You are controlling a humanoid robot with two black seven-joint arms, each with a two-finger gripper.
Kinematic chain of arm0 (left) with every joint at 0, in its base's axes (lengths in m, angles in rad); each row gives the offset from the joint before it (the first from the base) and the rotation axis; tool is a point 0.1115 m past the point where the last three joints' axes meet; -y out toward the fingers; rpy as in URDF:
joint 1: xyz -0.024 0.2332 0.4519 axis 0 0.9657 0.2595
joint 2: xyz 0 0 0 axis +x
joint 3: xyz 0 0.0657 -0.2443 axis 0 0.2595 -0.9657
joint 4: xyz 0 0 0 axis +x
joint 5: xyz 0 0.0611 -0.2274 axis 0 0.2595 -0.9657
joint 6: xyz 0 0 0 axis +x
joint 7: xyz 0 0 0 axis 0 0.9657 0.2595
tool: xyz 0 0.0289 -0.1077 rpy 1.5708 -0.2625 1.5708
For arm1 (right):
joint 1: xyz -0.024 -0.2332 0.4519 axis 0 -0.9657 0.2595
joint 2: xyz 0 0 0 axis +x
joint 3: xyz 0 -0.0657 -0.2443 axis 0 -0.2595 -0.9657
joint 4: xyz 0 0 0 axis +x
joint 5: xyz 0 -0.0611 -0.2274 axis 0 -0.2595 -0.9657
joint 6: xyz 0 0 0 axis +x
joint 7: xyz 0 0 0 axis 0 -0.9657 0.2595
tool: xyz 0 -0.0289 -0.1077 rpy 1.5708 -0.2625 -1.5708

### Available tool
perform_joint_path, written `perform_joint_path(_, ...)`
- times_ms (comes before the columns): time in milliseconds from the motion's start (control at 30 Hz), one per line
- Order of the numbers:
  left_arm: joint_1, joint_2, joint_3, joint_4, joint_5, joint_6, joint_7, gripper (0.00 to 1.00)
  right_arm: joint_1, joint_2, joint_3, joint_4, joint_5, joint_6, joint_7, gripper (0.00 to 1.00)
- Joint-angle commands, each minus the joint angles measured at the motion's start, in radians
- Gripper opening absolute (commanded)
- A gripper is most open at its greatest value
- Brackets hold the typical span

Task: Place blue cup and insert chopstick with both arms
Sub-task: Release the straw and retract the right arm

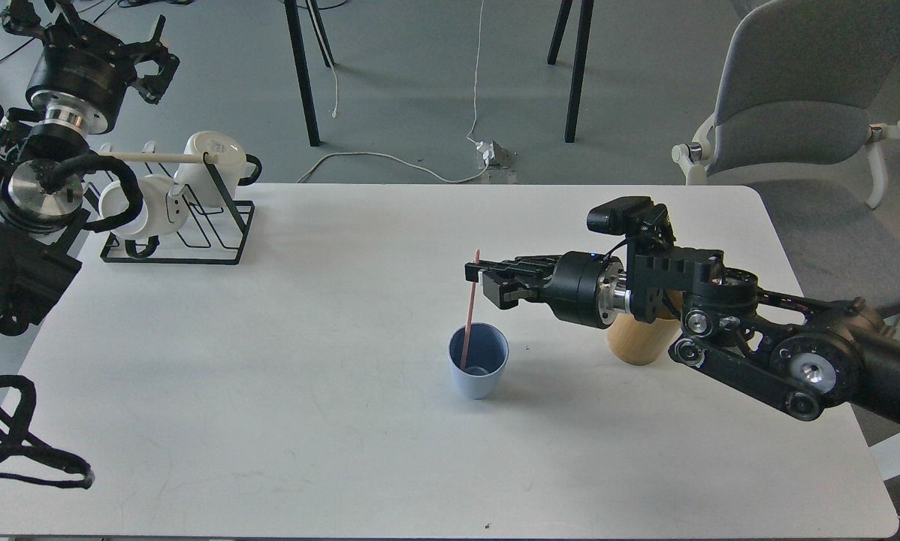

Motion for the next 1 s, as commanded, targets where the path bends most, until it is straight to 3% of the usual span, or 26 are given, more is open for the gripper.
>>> perform_joint_path(0, 0.001, 0.002, 0.000, 0.000, 0.000, 0.000, -0.002, 0.99, -0.006, -0.007, 0.017, 0.004, 0.017, 0.000, -0.003, 0.47)
perform_joint_path(100, 0.001, 0.003, 0.000, 0.000, 0.000, 0.000, -0.002, 0.99, -0.008, -0.029, 0.063, 0.008, 0.031, -0.001, -0.002, 0.69)
perform_joint_path(167, 0.001, 0.006, 0.000, 0.000, 0.000, 0.000, -0.002, 0.99, -0.008, -0.033, 0.121, 0.007, 0.071, -0.001, -0.002, 0.91)
perform_joint_path(200, 0.001, 0.008, 0.000, 0.000, 0.000, 0.000, -0.002, 0.99, -0.006, -0.038, 0.155, 0.005, 0.095, -0.001, -0.002, 0.96)
perform_joint_path(400, 0.002, 0.011, 0.000, 0.000, 0.000, 0.000, -0.003, 0.99, 0.008, -0.071, 0.392, -0.051, 0.200, 0.014, -0.002, 0.98)
perform_joint_path(533, 0.004, 0.003, 0.000, 0.000, 0.000, 0.000, -0.005, 0.99, 0.019, -0.073, 0.500, -0.172, 0.319, 0.014, 0.001, 1.00)
perform_joint_path(767, 0.007, -0.006, 0.000, 0.000, 0.000, 0.000, -0.006, 0.99, 0.032, -0.064, 0.568, -0.381, 0.825, 0.014, 0.028, 1.00)
perform_joint_path(967, 0.008, -0.032, 0.000, 0.005, 0.000, 0.000, -0.006, 0.99, 0.043, -0.053, 0.612, -0.513, 1.316, 0.028, 0.014, 1.00)
